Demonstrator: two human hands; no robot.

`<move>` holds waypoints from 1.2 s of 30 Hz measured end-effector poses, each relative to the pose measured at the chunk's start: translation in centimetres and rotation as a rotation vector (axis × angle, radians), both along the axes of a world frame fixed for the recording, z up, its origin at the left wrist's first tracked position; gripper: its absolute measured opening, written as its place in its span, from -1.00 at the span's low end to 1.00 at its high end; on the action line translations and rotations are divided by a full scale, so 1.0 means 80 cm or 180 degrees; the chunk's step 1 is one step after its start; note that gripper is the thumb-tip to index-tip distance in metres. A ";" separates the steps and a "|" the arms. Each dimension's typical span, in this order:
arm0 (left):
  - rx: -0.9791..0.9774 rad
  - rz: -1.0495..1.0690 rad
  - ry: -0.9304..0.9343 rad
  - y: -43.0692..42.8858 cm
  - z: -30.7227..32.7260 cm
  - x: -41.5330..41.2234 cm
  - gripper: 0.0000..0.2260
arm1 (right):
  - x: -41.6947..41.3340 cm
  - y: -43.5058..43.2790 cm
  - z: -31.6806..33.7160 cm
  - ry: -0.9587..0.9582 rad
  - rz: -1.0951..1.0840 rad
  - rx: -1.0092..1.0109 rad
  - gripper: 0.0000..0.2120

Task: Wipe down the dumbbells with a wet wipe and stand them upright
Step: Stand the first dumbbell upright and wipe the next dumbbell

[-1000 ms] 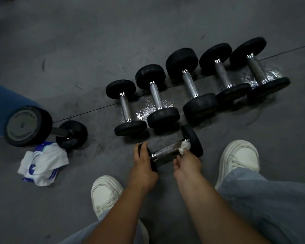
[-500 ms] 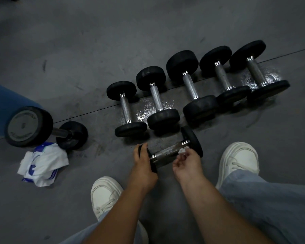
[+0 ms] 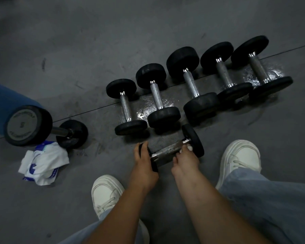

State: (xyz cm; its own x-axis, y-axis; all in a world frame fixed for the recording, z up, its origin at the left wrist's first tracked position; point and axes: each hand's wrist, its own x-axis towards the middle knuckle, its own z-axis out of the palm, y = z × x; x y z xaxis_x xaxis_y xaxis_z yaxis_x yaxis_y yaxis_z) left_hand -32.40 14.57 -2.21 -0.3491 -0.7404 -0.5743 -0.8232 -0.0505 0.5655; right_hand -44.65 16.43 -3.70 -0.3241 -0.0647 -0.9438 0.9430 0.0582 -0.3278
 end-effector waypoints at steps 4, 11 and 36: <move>0.0005 0.0003 -0.0030 0.000 -0.002 0.000 -0.13 | -0.009 0.003 0.013 -0.0023 0.0196 0.0040 -0.85; -0.0042 -0.0027 -0.0014 0.000 0.000 -0.002 -0.13 | -0.001 -0.006 0.018 0.0121 0.0200 0.0123 -0.82; -0.0136 -0.0061 -0.0023 0.003 -0.005 0.001 -0.13 | -0.007 -0.018 -0.021 0.0337 0.0011 0.0397 -0.50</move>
